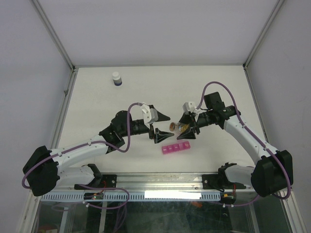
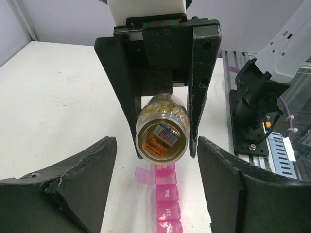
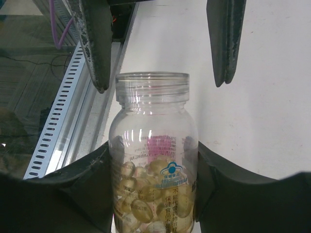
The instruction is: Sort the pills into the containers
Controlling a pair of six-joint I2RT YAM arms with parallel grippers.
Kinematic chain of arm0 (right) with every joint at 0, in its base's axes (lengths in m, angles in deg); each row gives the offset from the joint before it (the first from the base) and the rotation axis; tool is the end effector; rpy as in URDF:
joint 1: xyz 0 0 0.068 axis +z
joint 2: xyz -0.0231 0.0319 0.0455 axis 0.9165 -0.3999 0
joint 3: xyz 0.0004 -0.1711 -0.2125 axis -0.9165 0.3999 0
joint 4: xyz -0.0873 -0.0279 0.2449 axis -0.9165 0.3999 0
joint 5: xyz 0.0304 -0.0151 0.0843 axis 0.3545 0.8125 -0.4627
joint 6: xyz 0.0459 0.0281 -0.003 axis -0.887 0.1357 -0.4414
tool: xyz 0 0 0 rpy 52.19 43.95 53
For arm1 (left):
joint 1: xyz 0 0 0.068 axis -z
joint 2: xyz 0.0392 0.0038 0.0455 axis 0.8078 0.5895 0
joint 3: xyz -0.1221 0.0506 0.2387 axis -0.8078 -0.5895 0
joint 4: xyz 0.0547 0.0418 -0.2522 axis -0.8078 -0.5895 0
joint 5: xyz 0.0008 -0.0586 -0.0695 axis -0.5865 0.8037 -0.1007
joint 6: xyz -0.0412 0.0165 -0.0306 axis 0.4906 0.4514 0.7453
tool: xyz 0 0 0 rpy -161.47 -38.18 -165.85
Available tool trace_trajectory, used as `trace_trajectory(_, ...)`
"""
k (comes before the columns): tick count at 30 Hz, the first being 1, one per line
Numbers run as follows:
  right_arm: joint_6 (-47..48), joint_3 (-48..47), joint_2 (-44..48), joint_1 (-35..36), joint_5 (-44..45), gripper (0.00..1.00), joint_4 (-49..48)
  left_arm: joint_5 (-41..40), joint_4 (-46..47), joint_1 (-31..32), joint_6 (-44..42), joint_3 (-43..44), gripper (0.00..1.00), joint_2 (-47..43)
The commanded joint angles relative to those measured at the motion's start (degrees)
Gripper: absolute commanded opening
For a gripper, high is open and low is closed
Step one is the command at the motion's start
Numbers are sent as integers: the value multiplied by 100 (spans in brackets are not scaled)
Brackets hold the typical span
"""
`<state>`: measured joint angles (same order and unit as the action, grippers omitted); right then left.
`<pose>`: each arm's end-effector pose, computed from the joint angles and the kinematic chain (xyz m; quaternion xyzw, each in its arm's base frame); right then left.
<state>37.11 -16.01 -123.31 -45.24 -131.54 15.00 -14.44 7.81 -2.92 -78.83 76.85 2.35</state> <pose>0.1958 0.1122 0.2723 -0.6110 0.5144 0.4721 0.3731 0.1546 -0.2162 0.2843 0.4578 0.5525 -0.4324 0.5461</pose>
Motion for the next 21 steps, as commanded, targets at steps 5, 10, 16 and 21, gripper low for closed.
trace_trajectory(5, 110, -260, 67, -23, -276, 0, -31, 131, 533, -32, 234, 324, 59, 177)
trace_trajectory(10, 110, -254, 78, -20, -271, 0, -31, 99, 551, -40, 299, 340, 45, 231)
trace_trajectory(16, 86, -264, 72, -15, -240, 0, -43, 143, 557, -51, 614, 356, 24, 247)
trace_trajectory(21, -233, -240, 60, -22, -106, 0, -283, -531, 731, -51, 1953, 205, 0, 253)
